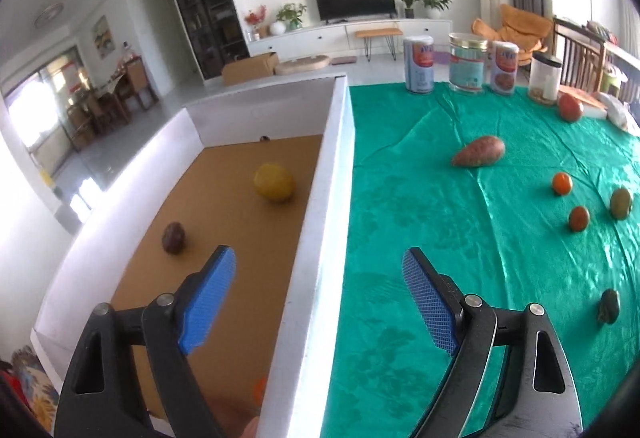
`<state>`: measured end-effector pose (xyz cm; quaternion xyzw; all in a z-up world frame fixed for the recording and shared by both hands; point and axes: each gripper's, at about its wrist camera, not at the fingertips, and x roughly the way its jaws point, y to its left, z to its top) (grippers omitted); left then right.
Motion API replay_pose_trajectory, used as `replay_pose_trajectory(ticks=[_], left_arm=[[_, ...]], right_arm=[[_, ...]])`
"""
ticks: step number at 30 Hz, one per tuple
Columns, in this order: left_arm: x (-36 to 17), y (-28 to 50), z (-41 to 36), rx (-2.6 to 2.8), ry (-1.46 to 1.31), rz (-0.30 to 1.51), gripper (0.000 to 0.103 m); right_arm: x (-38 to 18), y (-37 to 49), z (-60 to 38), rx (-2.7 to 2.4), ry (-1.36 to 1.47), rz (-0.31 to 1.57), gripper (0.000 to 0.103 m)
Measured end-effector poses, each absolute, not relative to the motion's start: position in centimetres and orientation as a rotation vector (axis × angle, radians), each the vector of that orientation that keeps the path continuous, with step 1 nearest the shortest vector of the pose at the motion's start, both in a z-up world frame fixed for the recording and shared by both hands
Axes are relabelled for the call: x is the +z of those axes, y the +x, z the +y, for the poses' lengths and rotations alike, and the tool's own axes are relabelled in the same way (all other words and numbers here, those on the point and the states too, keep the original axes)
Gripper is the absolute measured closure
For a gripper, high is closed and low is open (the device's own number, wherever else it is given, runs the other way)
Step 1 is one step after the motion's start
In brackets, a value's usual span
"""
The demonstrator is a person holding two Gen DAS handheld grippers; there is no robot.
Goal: Organize fruits
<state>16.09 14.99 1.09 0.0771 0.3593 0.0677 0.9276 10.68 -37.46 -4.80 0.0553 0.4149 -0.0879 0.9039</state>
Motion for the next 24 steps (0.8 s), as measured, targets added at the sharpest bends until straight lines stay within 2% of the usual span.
replay_pose_trajectory(ticks=[7, 11, 14, 17, 20, 24], left_arm=[[1.3, 14.3, 15.5, 0.159, 0.154, 0.715, 0.015], [3.3, 12.5, 15.8, 0.250, 0.114, 0.597, 0.015], [6.0, 9.5, 14.1, 0.266, 0.114, 0.428, 0.004], [7.3, 7.7, 11.3, 0.164, 0.111, 0.361, 0.001], [6.1, 8.0, 8.6, 0.036, 0.078, 0.445, 0.001], [1.0, 9.9, 6.7, -0.069, -0.025, 0.649, 0.001]], right_arm=[[-5.6, 11.6, -37.3, -0.213, 0.101, 0.902, 0.017], [-6.3, 11.3, -37.1, -0.224, 0.112, 0.916, 0.017], [-6.5, 11.4, -37.1, -0.227, 0.109, 0.915, 0.017], [-6.5, 11.4, -36.9, -0.229, 0.092, 0.920, 0.017], [-6.5, 11.4, -36.7, -0.234, 0.076, 0.916, 0.017], [-6.5, 11.3, -36.5, -0.237, 0.065, 0.915, 0.017]])
